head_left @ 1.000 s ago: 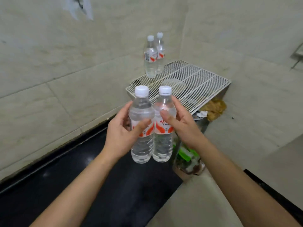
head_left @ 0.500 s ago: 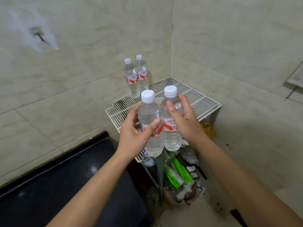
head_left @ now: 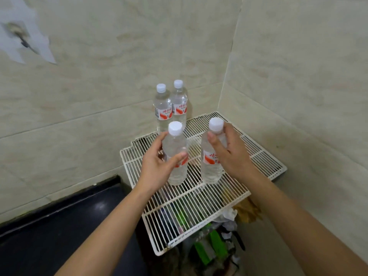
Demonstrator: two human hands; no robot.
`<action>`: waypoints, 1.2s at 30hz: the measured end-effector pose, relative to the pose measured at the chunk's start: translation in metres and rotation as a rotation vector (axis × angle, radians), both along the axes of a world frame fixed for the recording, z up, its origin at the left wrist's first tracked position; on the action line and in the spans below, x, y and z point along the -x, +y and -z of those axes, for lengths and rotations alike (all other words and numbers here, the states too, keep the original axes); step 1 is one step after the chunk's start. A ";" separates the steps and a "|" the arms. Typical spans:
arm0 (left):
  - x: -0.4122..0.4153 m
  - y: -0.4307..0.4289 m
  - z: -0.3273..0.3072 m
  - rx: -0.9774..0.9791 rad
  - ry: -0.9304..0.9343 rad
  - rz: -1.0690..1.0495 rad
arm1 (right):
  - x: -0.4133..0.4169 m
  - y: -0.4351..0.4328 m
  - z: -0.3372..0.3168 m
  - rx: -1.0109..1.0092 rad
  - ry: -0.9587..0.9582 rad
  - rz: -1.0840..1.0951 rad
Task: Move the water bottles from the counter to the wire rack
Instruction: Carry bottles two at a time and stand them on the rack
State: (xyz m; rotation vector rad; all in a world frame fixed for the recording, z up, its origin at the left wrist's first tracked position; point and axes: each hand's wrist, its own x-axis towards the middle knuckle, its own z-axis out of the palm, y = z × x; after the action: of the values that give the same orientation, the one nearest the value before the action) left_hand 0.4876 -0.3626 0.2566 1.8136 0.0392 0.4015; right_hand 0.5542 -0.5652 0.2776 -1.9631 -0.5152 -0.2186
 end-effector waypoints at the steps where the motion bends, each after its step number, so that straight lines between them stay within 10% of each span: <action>1: -0.008 0.006 0.003 0.036 0.017 -0.032 | -0.015 -0.001 0.004 0.024 -0.031 0.016; 17: -0.066 0.030 0.027 -0.081 0.095 -0.336 | -0.117 -0.033 0.044 0.381 0.078 -0.216; 24: -0.094 0.053 0.027 0.022 0.088 -0.482 | -0.174 -0.006 0.038 0.059 0.206 -0.280; 36: -0.154 0.076 0.021 0.026 0.137 -0.484 | -0.260 0.048 0.039 0.108 0.278 -0.354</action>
State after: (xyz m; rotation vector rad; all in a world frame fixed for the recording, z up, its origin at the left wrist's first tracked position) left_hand 0.6411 -0.2864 0.2359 1.7941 0.5834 0.6111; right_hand 0.8139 -0.5173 0.2389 -1.9277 -0.6886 0.3069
